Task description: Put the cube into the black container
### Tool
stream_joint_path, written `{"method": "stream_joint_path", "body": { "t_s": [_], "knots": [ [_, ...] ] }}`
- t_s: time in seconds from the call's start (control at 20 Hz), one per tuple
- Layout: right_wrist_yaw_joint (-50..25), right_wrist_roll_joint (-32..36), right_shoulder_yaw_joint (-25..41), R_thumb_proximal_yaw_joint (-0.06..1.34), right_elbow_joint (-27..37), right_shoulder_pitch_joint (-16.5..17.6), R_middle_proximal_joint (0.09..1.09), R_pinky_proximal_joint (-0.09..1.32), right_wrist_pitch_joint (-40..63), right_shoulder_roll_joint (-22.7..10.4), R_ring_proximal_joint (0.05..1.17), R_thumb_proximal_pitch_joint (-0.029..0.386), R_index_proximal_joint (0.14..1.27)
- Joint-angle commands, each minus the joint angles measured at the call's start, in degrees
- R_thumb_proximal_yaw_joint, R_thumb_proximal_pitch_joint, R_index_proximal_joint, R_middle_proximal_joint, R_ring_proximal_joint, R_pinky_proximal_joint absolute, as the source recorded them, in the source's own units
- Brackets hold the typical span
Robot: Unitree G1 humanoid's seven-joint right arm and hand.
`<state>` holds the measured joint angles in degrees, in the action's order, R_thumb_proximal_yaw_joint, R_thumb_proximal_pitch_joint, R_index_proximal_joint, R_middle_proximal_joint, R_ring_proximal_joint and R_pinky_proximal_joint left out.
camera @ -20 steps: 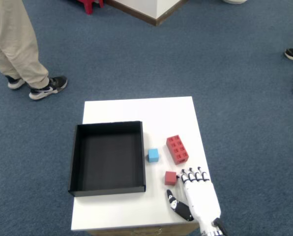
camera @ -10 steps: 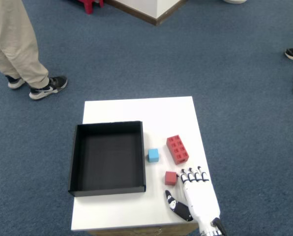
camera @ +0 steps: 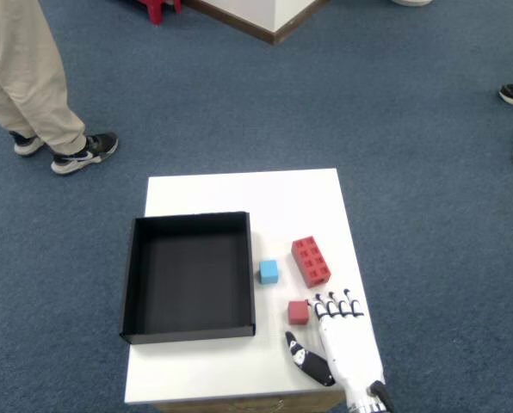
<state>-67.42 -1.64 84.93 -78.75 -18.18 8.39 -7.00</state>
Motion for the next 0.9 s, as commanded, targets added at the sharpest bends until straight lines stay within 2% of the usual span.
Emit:
{"method": "stream_joint_path", "body": {
  "t_s": [0.05, 0.45, 0.9],
  "knots": [
    [-3.4, 0.8, -0.6, 0.41, 0.4, -2.7, 0.26, 0.11, -1.0, -0.5, 0.23, 0.112, 0.37],
    [-5.6, 0.4, -0.5, 0.40, 1.3, -4.4, 0.25, 0.10, -1.1, -0.7, 0.22, 0.108, 0.36],
    [-4.8, -0.8, -0.2, 0.41, -0.8, -4.6, 0.29, 0.13, 0.3, -0.8, 0.25, 0.103, 0.41]
  ]
}}
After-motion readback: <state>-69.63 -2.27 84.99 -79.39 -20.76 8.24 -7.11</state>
